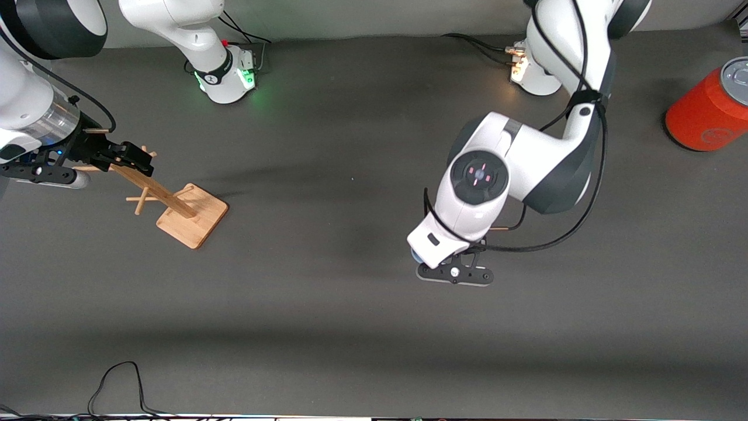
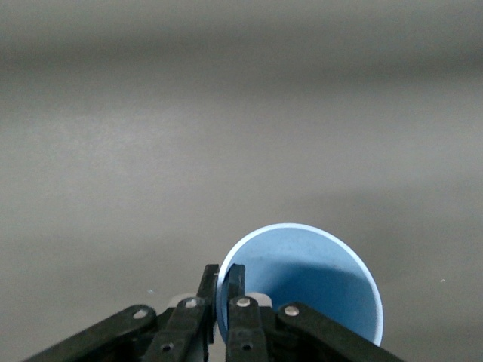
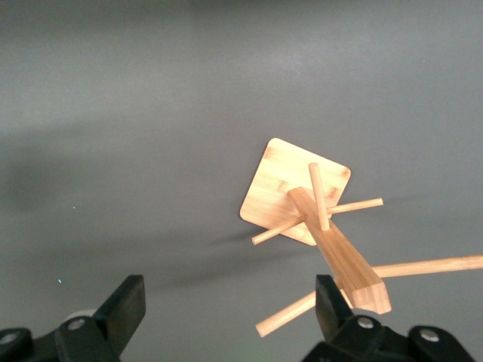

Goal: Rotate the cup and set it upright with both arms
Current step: 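Lower the upright cup onto the table and open the left gripper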

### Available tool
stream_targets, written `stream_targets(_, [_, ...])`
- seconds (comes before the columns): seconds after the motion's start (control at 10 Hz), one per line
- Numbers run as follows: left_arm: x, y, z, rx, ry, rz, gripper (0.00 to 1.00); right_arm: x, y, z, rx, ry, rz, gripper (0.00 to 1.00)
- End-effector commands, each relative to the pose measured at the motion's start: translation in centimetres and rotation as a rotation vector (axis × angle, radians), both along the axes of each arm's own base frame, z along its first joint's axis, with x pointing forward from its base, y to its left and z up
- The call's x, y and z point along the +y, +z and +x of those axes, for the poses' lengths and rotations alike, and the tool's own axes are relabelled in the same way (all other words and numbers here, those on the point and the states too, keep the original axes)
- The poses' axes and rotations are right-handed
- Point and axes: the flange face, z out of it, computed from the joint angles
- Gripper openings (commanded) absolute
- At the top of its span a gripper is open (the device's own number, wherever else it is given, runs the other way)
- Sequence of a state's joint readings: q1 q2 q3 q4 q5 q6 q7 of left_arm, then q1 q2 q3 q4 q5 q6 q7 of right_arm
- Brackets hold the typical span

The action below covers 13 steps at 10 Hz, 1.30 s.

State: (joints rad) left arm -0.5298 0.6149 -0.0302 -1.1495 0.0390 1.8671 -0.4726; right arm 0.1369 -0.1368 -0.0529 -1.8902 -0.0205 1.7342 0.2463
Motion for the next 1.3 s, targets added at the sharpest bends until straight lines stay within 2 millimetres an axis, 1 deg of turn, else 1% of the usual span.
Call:
stream_targets(0.0, [2.3,-0.8,-8.5,-0.083,0.080,-0.055,0.00,0.1,0.4,-0.4,-0.031,0.018,0.020,1.00])
stream_targets(0.1, [1.5,-2.6,-11.5,-0.135,0.071,-0.064,0.00,0.0,0.4,-0.5,-0.031,0.015,0.020,1.00])
stream_targets(0.2, [0.5,-4.7,-13.5,-0.174,0.095,-0.057,0.00,-0.3,0.7,-0.8,-0.030,0.006,0.022,1.00])
stream_targets(0.3, [-0.8,-6.9,-15.1,-0.225,0.102,-0.051,0.00,-0.3,1.4,-1.6,-0.042,0.004,0.025,1.00])
stream_targets(0.4, [-1.9,-10.0,-16.2,-0.268,0.118,-0.057,0.00,-0.2,1.3,-2.4,-0.042,0.005,0.026,1.00])
stream_targets(0.5, [-2.9,-12.8,-17.0,-0.300,0.124,-0.042,0.00,-0.3,1.2,-2.7,-0.045,0.007,0.025,1.00])
stream_targets(0.7, [-4.6,-18.0,-18.8,-0.360,0.155,-0.020,0.00,-0.5,0.5,-2.5,-0.068,0.011,0.027,1.00])
stream_targets(0.9, [-5.3,-20.4,-20.1,-0.415,0.204,-0.028,0.00,-0.4,0.2,-2.4,-0.072,0.013,0.029,1.00])
stream_targets(1.0, [-6.1,-21.4,-21.2,-0.426,0.205,-0.032,0.00,-0.6,0.0,-2.9,-0.068,0.010,0.030,1.00])
stream_targets(1.1, [-6.5,-21.9,-21.7,-0.435,0.221,-0.039,0.00,-0.7,-0.3,-3.3,-0.075,0.008,0.031,1.00])
stream_targets(1.2, [-6.3,-21.9,-21.8,-0.444,0.229,-0.041,0.00,-0.7,-0.7,-3.4,-0.083,0.009,0.032,1.00])
